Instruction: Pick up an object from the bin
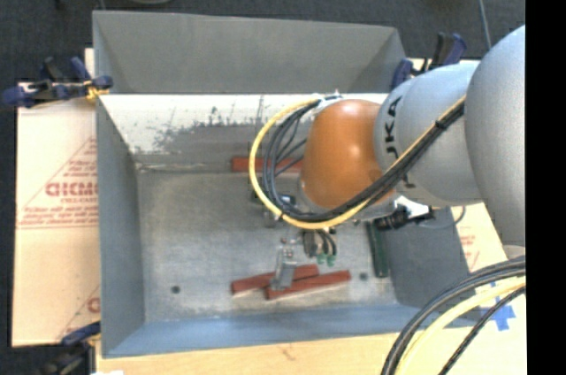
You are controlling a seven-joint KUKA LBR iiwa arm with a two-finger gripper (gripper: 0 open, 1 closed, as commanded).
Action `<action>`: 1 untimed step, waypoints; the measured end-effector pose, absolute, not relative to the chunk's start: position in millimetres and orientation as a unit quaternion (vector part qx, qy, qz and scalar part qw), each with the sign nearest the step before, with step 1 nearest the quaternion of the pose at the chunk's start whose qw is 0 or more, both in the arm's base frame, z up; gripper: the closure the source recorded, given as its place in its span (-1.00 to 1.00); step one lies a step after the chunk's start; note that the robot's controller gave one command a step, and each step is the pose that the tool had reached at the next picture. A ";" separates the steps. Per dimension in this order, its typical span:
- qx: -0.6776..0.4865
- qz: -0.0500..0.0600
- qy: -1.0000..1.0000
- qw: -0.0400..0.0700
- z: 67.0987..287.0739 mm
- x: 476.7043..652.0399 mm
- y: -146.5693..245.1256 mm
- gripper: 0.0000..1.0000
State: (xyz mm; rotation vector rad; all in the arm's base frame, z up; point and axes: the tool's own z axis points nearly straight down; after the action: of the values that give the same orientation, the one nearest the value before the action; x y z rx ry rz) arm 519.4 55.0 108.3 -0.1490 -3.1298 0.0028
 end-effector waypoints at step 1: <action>0.051 0.000 -0.999 -0.003 70.5 488.9 28.7 -1.00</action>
Offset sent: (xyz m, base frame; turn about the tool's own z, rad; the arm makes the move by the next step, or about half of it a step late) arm -0.0322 -0.0249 -0.0383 -0.2012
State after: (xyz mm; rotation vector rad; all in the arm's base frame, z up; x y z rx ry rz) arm 488.9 28.7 70.5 0.1617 -3.1434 0.0012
